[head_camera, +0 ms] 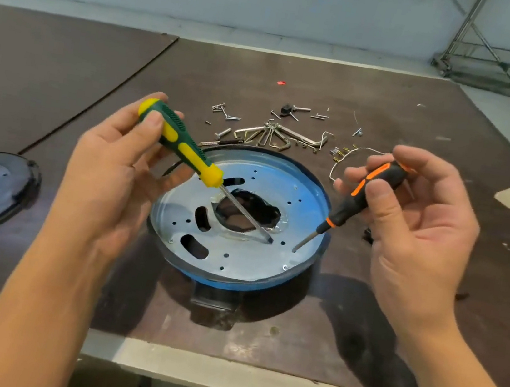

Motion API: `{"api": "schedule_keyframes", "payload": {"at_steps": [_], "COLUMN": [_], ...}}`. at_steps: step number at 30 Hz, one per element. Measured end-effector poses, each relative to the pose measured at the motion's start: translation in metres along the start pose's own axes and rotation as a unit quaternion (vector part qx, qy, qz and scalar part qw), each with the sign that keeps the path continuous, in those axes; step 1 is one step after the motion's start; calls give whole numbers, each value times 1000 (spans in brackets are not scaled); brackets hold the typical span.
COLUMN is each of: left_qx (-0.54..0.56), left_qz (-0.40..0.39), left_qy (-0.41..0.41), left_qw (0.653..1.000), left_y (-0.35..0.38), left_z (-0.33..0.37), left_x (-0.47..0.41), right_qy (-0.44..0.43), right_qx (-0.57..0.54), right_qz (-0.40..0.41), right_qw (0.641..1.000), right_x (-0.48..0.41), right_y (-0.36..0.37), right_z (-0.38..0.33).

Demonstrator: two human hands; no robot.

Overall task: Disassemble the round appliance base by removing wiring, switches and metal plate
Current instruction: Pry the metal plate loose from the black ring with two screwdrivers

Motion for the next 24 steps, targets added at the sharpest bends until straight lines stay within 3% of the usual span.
{"api": "schedule_keyframes", "payload": {"at_steps": [7,24], "left_qx": [-2,0], "left_qz": [11,20], "left_qy": [-9,3], "left_qw": [1000,1000], "left_y": [3,1], "left_z": [-17,-27], "left_x": [3,-1], "right_qy": [3,-28], "right_qx": [26,27], "right_qz": [-54,-87], "right_qw": [998,995], "right_x": [7,7], "right_y": [15,14], "right_z": [6,6]}}
Point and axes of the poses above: each hand's wrist, its own x-axis away from the middle knuckle, its own y-axis out of the palm, z = x × y, the point moved 4 cm from there along -x, towards the middle knuckle, and after that the axes turned 11 degrees about x, right-handed, at the moved point
